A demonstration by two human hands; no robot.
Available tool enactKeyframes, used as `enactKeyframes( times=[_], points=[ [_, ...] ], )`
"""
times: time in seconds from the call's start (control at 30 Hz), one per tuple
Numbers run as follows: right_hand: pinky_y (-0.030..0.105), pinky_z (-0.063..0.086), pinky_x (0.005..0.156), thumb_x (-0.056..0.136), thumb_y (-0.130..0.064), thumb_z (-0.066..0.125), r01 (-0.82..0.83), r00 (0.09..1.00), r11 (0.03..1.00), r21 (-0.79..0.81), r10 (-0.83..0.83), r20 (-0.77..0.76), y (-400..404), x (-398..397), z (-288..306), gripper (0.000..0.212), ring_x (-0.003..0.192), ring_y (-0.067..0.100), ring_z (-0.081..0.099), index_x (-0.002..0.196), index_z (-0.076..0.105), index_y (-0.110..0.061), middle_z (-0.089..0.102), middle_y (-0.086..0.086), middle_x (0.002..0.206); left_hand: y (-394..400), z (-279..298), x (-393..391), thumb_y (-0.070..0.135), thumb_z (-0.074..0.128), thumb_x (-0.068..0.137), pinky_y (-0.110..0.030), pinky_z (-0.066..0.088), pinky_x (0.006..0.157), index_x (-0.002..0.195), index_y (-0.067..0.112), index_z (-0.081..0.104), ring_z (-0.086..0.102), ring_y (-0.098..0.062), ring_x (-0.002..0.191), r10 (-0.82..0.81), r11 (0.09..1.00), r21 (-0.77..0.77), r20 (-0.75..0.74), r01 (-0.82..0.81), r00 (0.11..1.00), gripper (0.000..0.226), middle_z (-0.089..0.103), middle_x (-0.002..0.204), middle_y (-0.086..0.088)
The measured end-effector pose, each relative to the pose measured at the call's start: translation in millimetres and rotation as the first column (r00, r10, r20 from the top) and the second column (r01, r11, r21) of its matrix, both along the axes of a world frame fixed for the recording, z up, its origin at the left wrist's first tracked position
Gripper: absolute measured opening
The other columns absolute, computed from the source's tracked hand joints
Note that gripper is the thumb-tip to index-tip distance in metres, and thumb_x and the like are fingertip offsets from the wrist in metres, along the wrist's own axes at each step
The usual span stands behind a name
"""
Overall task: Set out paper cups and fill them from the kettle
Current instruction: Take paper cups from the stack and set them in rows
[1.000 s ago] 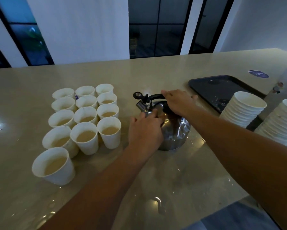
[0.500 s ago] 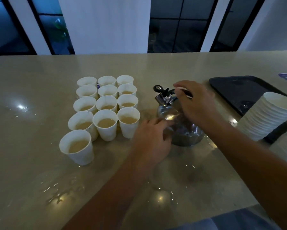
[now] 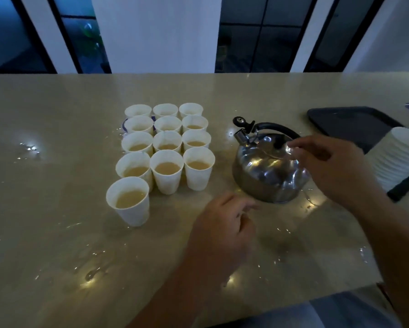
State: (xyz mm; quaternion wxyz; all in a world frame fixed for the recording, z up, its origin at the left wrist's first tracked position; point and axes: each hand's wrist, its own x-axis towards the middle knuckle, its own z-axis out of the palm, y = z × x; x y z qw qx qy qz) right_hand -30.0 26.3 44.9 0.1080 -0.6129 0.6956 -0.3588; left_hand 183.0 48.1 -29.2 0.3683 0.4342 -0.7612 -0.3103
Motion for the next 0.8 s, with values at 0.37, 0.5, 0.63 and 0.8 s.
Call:
enactKeyframes(
  times=[0.37,0.5,0.63,0.8],
  points=[
    [0.031,0.04,0.069,0.089,-0.039,0.066,0.43,0.798,0.902,0.04,-0.358,-0.485,20,-94,110,0.009,0.082,0.022,0.052,0.086,0.069,-0.031,0.057,-0.001,0.089,-26,29,-173,0.02,0.068,0.084,-0.042,0.053,0.09,0.134,0.033,0.049,0.057,-0.013,0.098,-0.274,0.939,0.17,-0.152,0.298,0.95,0.055,0.055,0.114,0.011],
    [0.032,0.052,0.066,0.084,-0.048,0.07,0.453,0.735,0.856,0.249,-0.201,-0.647,7,-119,98,0.034,0.072,0.023,0.063,0.091,0.074,-0.015,0.069,0.004,0.087,-37,29,-216,0.029,0.073,0.084,-0.042,0.044,0.103,0.15,0.029,0.025,0.05,-0.02,0.123,-0.283,0.931,0.198,-0.144,0.307,0.948,0.082,0.046,0.138,-0.001],
    [0.024,0.043,0.051,0.09,-0.038,0.066,0.413,0.694,0.821,0.395,-0.003,-0.72,5,-127,86,0.032,0.052,0.012,0.06,0.08,0.075,-0.01,0.071,0.003,0.069,-46,21,-244,0.036,0.082,0.075,-0.042,0.039,0.108,0.153,0.033,0.009,0.044,-0.024,0.134,-0.308,0.914,0.23,-0.142,0.334,0.941,0.107,0.042,0.148,-0.006],
    [0.034,0.057,0.071,0.08,-0.035,0.079,0.386,0.676,0.816,0.43,0.066,-0.734,3,-134,73,0.034,0.061,0.02,0.064,0.071,0.057,-0.01,0.062,0.001,0.06,-49,9,-263,0.031,0.085,0.068,-0.042,0.049,0.098,0.148,0.032,0.018,0.056,-0.019,0.12,-0.333,0.904,0.223,-0.173,0.366,0.927,0.104,0.054,0.135,0.006]
  ],
)
